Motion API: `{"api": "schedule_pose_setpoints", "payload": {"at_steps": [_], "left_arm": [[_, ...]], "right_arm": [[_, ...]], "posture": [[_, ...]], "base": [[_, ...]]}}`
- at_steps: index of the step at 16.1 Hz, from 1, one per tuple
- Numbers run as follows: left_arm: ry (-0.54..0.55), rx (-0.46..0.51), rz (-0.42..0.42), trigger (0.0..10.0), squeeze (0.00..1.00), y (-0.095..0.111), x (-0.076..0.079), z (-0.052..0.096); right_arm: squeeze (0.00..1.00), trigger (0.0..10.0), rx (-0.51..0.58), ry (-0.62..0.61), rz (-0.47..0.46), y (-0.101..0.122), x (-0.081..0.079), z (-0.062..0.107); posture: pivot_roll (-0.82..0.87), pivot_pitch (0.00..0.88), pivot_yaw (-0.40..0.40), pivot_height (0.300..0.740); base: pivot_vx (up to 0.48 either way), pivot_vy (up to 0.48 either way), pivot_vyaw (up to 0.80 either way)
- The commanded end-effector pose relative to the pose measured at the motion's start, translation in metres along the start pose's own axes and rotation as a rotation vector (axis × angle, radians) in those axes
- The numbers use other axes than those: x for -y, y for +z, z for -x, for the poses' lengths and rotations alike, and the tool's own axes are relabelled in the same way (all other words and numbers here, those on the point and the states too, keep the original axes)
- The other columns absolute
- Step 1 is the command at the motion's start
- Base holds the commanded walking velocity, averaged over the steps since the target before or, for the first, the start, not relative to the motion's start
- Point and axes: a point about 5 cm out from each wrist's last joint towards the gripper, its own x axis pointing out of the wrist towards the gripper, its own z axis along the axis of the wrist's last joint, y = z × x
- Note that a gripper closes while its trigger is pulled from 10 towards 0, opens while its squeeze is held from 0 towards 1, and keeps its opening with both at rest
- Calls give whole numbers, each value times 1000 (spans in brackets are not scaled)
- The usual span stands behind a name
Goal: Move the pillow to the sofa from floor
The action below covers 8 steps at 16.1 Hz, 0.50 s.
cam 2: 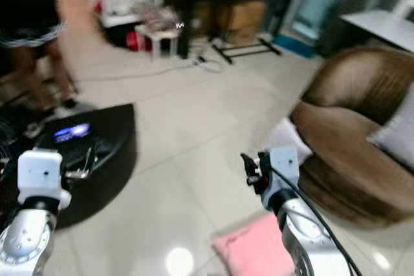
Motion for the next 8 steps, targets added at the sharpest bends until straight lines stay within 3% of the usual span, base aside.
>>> {"api": "schedule_pose_setpoints", "payload": {"at_steps": [1, 3, 5, 8], "left_arm": [[-19, -1, 14, 10000, 0, 1, 5, 2], [-17, -1, 15, 10000, 0, 1, 5, 2], [-18, -3, 15, 10000, 0, 0, 5, 2], [-18, -3, 17, 10000, 0, 1, 6, 2]], "right_arm": [[0, 10000, 8, -25, 16, 3, 6, 0], [0, 10000, 10, -32, 10, 3, 7, 0], [0, 10000, 12, -38, 11, 3, 8, 1], [0, 10000, 13, -37, 11, 4, 9, 1]], "posture": [[-72, 0, -108, 740], [-71, 0, -110, 740], [-74, 0, -111, 740], [-74, 0, -111, 740]], "base": [[386, 0, 0], [398, 0, 0], [399, 0, -603], [399, 0, 0]]}}
